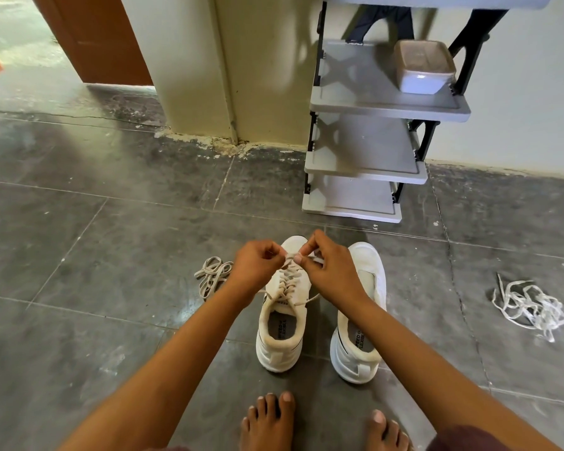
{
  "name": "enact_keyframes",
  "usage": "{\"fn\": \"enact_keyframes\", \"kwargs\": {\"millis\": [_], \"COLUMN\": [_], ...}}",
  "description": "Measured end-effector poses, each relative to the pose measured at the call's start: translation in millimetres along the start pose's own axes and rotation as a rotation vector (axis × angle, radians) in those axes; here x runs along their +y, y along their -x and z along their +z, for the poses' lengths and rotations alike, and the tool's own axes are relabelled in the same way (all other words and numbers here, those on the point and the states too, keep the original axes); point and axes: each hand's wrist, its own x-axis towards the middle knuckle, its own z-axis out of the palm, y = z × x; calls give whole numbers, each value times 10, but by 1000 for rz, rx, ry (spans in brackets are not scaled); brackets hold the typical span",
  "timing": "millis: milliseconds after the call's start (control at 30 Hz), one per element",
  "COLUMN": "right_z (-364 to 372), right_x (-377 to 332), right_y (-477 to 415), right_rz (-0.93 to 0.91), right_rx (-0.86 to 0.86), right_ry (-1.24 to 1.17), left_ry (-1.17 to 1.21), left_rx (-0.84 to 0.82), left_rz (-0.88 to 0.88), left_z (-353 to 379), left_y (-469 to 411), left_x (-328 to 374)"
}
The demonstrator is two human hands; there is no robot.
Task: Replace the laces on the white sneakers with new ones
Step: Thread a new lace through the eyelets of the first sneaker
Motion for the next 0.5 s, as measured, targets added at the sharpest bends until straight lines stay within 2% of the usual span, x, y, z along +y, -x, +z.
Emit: {"fn": "enact_keyframes", "kwargs": {"millis": [233, 333, 500], "right_z": [-7, 13, 27], "right_x": [64, 70, 87], "right_y": [-23, -39, -43], "right_rz": [258, 352, 403], "right_rx": [73, 69, 59], "right_ry": [-174, -259, -285], "left_ry": [137, 175, 130], "left_rx": [-282, -343, -356], "left_rz": [-107, -121, -2], "left_z": [-50, -64, -86], "left_y": [57, 49, 79], "left_x": [64, 51, -29]}}
